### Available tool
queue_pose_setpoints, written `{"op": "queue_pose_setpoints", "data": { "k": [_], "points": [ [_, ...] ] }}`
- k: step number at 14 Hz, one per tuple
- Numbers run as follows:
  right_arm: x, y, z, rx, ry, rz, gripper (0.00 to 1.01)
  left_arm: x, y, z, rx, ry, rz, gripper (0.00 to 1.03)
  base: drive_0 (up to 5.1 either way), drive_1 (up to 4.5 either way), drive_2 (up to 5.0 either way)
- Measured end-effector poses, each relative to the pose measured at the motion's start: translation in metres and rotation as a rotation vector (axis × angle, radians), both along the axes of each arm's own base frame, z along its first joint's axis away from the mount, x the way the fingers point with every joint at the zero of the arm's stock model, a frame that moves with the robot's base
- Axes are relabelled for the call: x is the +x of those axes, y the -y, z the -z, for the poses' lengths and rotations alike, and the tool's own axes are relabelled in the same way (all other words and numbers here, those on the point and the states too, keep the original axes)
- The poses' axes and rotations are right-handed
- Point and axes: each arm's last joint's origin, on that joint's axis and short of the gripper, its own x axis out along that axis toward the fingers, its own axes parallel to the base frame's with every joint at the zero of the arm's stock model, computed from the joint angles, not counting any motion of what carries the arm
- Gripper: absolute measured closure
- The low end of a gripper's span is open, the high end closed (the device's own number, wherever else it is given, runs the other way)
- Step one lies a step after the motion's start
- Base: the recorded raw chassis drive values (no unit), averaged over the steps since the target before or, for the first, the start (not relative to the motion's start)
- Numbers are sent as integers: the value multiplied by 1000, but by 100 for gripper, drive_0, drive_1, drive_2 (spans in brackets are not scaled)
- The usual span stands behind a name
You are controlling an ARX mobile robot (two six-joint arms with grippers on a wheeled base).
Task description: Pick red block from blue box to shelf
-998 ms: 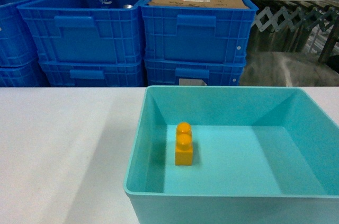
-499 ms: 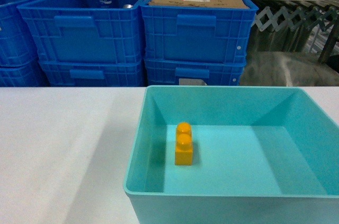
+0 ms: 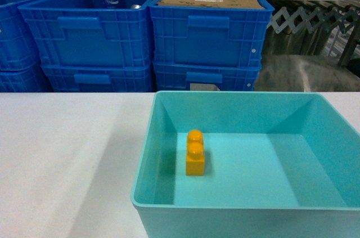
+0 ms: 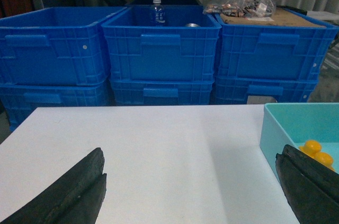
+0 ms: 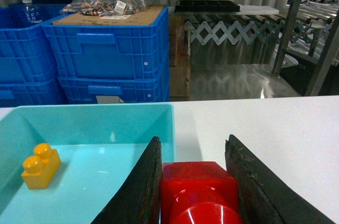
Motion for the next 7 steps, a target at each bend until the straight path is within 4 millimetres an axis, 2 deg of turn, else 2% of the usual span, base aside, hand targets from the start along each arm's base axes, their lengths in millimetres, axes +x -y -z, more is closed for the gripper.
{"op": "queue_pose_setpoints", "data": {
  "k": [3, 7],
  "points": [
    [-11, 0, 4, 0, -20, -2, 72, 0, 0, 0, 0, 0, -2, 5, 0, 0, 0],
    [-12, 0, 3, 0, -12, -2, 72, 0, 0, 0, 0, -1, 0, 5, 0, 0, 0]
  ]
}}
